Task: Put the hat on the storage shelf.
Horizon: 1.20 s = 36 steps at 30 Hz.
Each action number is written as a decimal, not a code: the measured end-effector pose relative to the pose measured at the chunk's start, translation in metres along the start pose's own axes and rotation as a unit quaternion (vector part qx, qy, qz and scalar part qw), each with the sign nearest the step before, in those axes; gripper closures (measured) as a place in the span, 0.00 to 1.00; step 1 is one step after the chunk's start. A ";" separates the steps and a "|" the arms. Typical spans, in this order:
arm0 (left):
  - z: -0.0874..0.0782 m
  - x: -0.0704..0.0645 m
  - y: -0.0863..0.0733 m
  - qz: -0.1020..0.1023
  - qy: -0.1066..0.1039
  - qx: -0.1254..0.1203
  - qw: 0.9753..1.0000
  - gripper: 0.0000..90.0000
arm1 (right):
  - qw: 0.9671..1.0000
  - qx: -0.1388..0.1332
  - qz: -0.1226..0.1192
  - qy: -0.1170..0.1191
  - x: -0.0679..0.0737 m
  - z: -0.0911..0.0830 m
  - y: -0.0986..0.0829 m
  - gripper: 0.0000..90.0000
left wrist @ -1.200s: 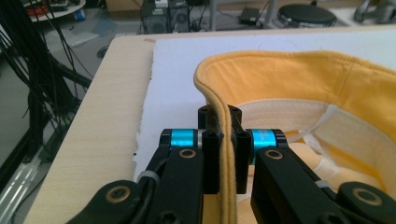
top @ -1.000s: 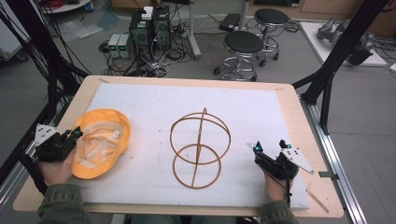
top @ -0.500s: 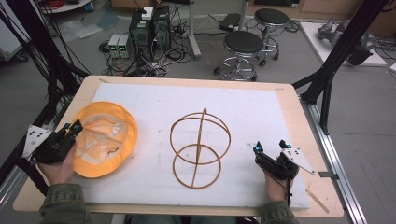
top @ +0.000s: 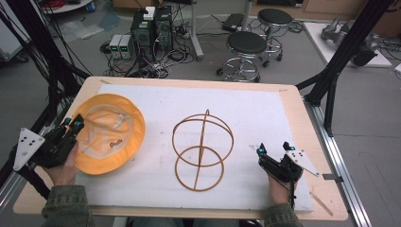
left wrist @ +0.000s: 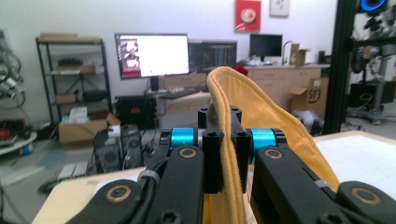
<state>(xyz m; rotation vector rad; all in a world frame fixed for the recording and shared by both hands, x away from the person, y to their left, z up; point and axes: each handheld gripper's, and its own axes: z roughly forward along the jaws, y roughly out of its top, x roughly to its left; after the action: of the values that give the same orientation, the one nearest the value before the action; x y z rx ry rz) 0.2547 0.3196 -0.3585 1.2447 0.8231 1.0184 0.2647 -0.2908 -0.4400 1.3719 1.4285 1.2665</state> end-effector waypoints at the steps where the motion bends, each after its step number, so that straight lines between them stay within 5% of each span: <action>1: 0.001 -0.003 0.002 0.006 -0.001 -0.006 1.000 0.97 | 1.000 0.000 -0.001 0.000 0.000 0.000 0.000 0.12; 36: 0.072 -0.050 0.069 0.041 -0.043 -0.064 0.996 0.97 | 1.000 -0.012 0.009 0.001 0.000 -0.005 0.000 0.12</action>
<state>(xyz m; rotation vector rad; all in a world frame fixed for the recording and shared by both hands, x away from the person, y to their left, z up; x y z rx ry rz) 0.2928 0.2490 -0.2807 1.2111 0.6342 1.0584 0.2603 -0.2913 -0.4389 1.3703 1.4003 1.2943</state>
